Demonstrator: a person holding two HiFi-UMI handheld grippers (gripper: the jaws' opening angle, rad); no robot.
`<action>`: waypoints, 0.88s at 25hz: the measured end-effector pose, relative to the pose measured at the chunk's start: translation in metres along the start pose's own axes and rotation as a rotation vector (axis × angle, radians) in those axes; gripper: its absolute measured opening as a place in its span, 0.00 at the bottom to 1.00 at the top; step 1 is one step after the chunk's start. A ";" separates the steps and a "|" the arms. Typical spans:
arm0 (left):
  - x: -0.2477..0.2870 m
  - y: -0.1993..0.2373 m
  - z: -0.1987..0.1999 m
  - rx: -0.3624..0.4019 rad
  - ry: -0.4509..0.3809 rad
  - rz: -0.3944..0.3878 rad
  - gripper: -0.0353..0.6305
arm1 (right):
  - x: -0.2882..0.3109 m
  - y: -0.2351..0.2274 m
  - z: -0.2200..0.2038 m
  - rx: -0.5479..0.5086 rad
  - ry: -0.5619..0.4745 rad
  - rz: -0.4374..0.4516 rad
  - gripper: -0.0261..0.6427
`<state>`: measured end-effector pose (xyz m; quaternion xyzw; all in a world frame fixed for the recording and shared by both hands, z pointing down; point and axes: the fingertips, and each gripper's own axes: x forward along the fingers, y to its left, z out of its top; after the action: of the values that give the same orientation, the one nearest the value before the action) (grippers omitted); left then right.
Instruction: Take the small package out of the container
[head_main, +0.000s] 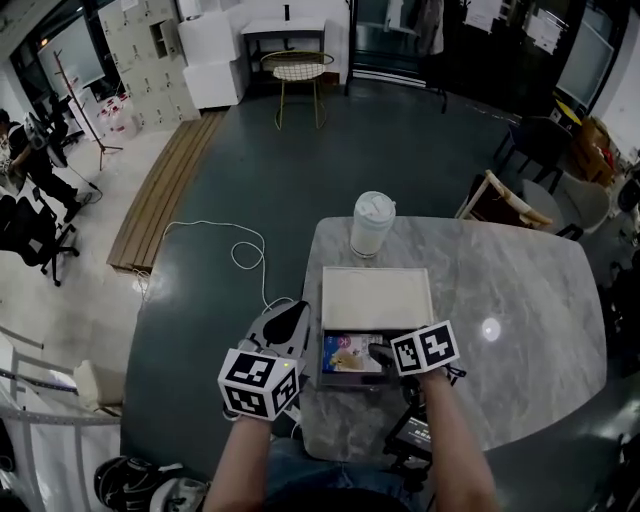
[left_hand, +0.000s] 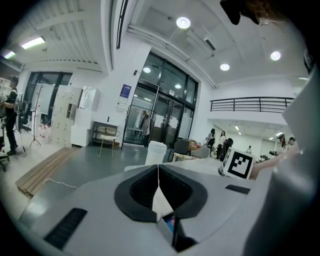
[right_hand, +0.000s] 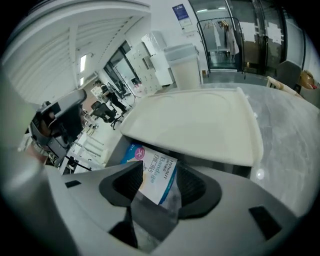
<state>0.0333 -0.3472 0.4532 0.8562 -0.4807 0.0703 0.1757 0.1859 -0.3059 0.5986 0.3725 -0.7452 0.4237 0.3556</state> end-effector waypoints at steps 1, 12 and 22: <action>-0.001 0.003 0.000 -0.006 -0.001 0.006 0.07 | 0.005 -0.001 -0.001 0.005 0.020 -0.001 0.38; -0.004 0.015 -0.001 -0.030 0.000 0.033 0.07 | 0.034 -0.006 -0.013 -0.034 0.157 0.034 0.37; -0.006 0.015 0.004 -0.012 -0.010 0.032 0.07 | 0.007 0.007 -0.009 -0.193 0.049 0.121 0.37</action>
<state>0.0167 -0.3508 0.4516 0.8477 -0.4956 0.0656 0.1773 0.1785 -0.2966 0.6056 0.2804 -0.7946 0.3797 0.3817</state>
